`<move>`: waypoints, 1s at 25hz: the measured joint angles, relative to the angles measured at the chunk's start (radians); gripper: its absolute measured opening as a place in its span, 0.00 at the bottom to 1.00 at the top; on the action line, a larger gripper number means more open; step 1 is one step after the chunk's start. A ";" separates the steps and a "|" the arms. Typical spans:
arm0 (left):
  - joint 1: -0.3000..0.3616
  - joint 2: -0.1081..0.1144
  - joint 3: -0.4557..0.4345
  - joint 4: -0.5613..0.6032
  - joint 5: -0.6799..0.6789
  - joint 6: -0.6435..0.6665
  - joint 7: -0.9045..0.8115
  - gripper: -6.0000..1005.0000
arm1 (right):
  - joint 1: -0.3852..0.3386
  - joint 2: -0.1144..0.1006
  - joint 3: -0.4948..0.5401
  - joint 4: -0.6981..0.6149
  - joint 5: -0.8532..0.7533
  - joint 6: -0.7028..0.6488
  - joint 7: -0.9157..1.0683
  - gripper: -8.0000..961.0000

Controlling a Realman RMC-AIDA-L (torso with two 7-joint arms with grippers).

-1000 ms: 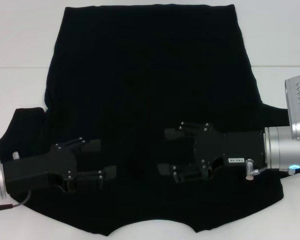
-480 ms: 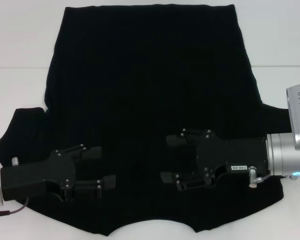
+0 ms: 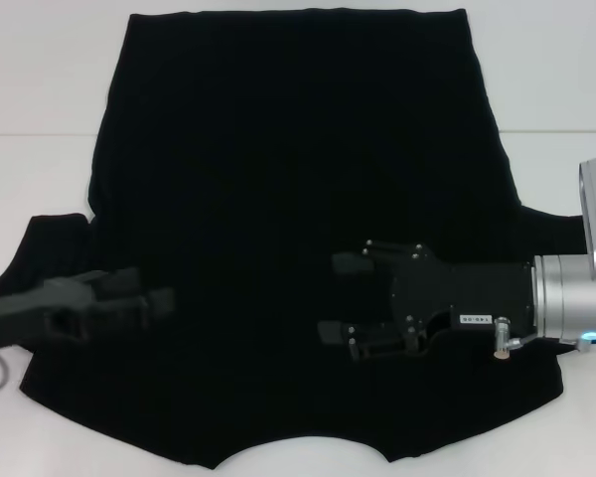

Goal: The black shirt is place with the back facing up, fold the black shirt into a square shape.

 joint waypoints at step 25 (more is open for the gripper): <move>-0.096 0.072 -0.066 0.283 0.548 -0.148 -0.829 0.88 | -0.004 -0.006 0.015 0.000 0.068 -0.003 0.019 0.95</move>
